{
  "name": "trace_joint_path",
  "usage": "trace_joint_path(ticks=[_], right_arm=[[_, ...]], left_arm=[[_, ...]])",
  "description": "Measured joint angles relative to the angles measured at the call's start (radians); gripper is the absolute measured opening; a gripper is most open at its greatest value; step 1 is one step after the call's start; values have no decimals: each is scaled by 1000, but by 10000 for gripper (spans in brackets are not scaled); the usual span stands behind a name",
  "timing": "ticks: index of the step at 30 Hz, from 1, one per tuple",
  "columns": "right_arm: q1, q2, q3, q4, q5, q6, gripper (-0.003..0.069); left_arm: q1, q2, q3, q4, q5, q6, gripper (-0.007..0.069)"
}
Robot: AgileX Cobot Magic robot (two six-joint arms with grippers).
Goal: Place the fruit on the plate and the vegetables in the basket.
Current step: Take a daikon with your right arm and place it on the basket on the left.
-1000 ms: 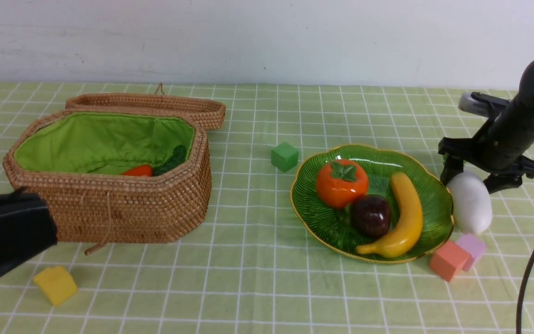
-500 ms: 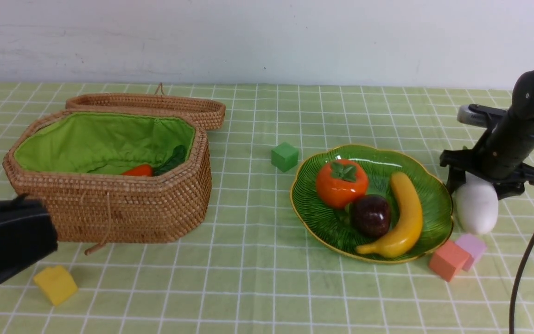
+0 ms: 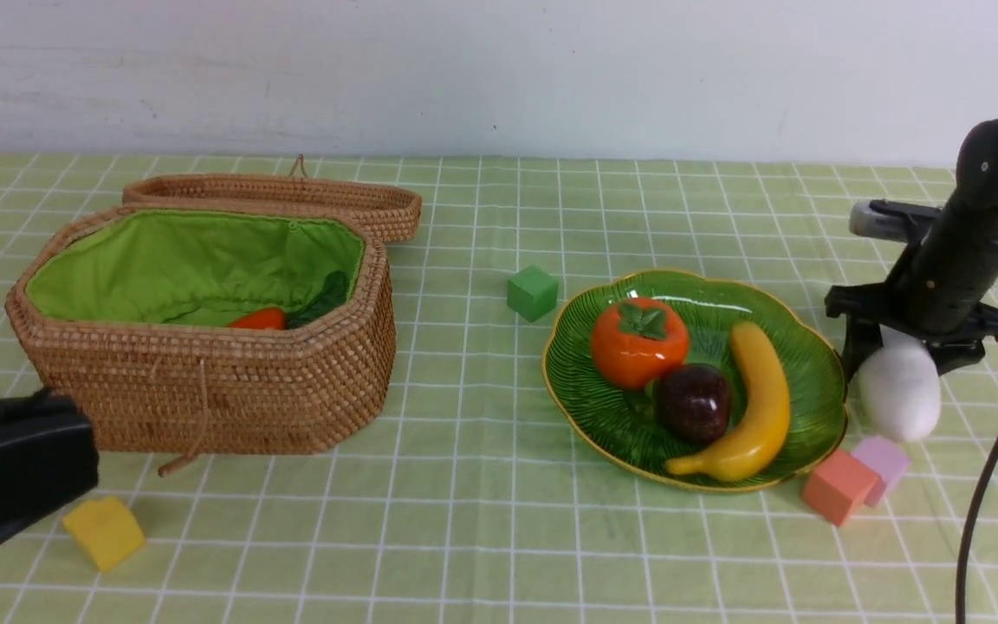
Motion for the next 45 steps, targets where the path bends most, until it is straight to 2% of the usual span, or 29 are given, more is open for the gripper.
trace_joint_path(ticks=[5,10,14,15,18,20,23,24,25,26,31,35,39,45], right_arm=[[0,-116,-9,-38,58,0,511],[34,-293,34,-17,101,0,511],[169,-412,107,12,86,0,511],[177,-420,108,16,83,0,511],[352,-457,100,78,5,-4,511],[430,-453,78,115,-44,-17,511],[539,-427,27,170,-133,-65,511],[611,-397,-22,206,-201,-104,511],[611,-393,-27,210,-209,-109,511],[672,-347,-74,244,-288,-147,511],[782,-186,-227,335,-472,-280,511],[828,-76,-325,388,-555,-391,511],[866,72,-458,419,-678,-580,511],[862,148,-491,419,-773,-641,511]], left_arm=[[0,0,0,3,8,0,22],[0,0,0,9,29,0,22],[0,0,0,67,59,-45,22],[0,0,0,80,58,-51,22],[0,0,0,254,70,-212,22],[0,-3,0,348,80,-300,22],[0,-9,0,501,96,-441,22],[0,-13,0,601,106,-536,22],[0,-13,0,613,108,-548,22],[0,-17,0,712,127,-646,22],[0,-20,0,886,189,-818,22],[0,-22,0,937,222,-849,23],[0,-29,0,953,237,-859,24],[0,-29,0,952,252,-859,24]])
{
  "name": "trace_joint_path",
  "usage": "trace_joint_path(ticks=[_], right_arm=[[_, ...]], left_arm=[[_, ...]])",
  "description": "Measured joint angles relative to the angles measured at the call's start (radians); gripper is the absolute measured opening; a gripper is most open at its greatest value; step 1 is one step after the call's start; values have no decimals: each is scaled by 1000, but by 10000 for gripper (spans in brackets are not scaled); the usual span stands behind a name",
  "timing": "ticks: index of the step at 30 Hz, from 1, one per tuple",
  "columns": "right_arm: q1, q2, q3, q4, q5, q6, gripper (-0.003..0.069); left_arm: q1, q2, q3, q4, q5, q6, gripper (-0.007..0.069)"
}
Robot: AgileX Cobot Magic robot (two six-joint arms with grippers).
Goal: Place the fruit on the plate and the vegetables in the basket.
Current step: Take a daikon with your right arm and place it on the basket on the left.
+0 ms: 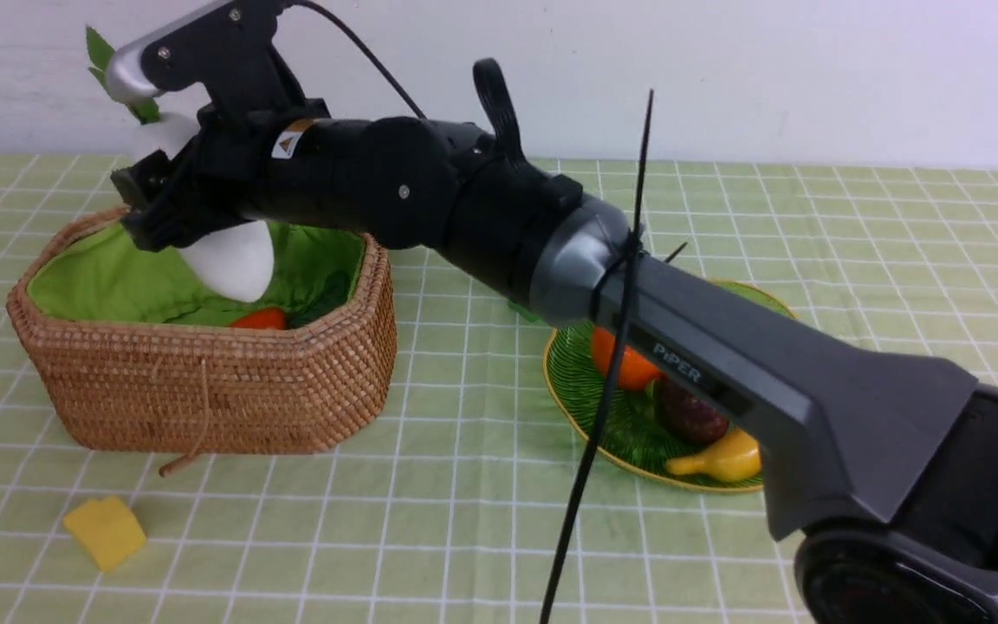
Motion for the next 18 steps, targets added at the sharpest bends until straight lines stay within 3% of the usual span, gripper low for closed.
trace_joint_path(ticks=[18], right_arm=[[-6,22,-5,-32,-16,-13,528]], left_arm=[[0,0,0,0,28,-2,24]])
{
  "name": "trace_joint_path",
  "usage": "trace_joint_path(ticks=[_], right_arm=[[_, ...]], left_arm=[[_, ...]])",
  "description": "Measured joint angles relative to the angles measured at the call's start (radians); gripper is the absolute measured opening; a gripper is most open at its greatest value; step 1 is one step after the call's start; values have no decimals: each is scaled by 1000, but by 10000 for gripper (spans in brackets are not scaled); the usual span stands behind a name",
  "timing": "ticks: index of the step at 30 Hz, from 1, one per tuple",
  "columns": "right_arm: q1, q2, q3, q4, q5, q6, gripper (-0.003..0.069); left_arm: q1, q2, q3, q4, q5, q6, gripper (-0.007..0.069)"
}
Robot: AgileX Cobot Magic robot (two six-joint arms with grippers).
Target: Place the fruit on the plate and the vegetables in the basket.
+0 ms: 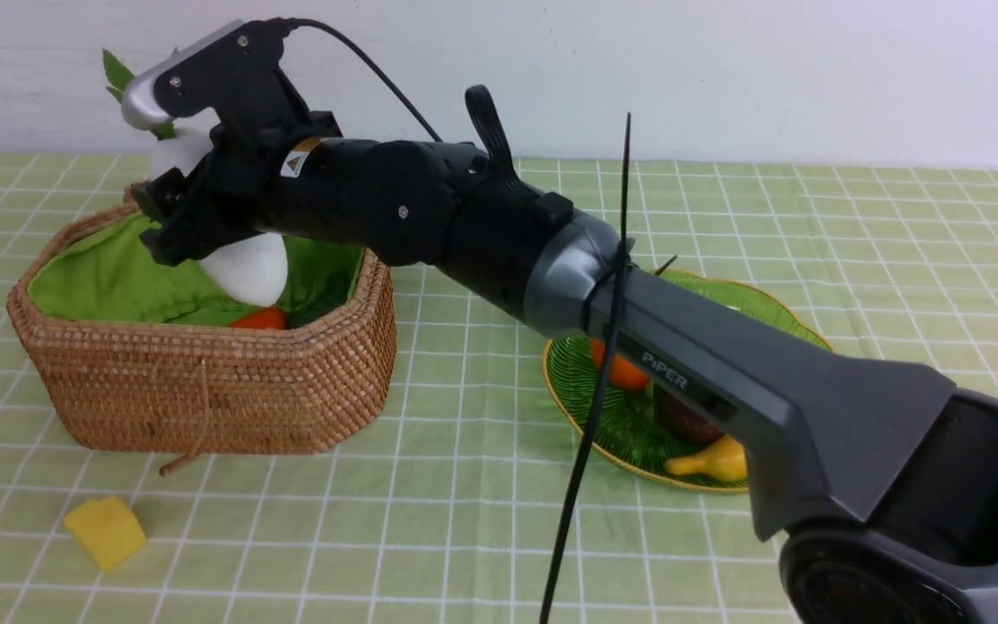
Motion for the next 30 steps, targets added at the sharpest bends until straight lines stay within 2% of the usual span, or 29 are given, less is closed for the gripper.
trace_joint_path(ticks=[6,12,17,21,22,23,25,30], right_arm=[[0,-7,0,-2,18,0,616],[-9,-61,-1,-3,150,3,563],[-36,-176,-1,-31,491,143,398],[-71,-287,-6,-100,811,306,172],[-72,-296,-6,-108,841,312,147],[-81,-326,-6,-138,919,347,63],[-89,-367,1,-185,963,394,-3],[-90,-494,116,-278,978,475,-7]], left_arm=[[0,0,0,0,5,0,24],[0,0,0,0,4,0,24],[0,-1,0,-44,-63,57,13],[0,-1,0,-169,-179,152,-13],[0,-1,0,-184,-184,157,-13],[0,-4,0,-237,-212,194,-13],[0,-20,12,-306,-255,252,-13],[0,-148,116,-436,-378,349,-13]])
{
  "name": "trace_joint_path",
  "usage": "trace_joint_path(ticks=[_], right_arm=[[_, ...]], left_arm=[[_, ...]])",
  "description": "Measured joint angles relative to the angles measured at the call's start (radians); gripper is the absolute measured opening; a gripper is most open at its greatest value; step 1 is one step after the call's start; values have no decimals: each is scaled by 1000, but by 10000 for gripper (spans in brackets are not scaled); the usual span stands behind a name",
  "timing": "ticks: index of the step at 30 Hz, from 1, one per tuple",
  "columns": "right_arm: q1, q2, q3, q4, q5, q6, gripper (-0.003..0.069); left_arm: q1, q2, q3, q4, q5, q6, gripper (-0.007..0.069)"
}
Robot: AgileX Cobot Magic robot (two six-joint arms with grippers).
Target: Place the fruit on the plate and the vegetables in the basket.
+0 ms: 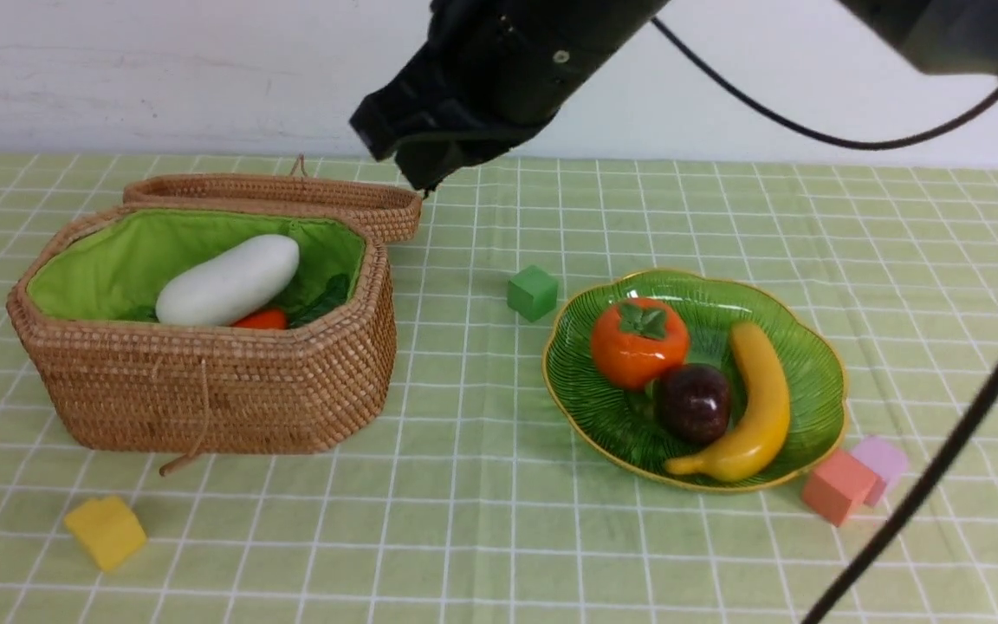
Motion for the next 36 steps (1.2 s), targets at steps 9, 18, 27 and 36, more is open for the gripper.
trace_joint_path(ticks=[9,18,27,36], right_arm=[[0,-365,483,-98,3,124,-5],[0,-657,874,-137,-113,300,-3],[0,-851,1225,-177,-298,333,0],[0,-930,1444,-155,-349,333,6]], left_arm=[[0,-232,285,-168,-205,10,-13],[0,-244,448,-163,-343,14,-13],[0,-244,472,-146,-336,18,-13],[0,-244,473,-145,-305,18,-11]])
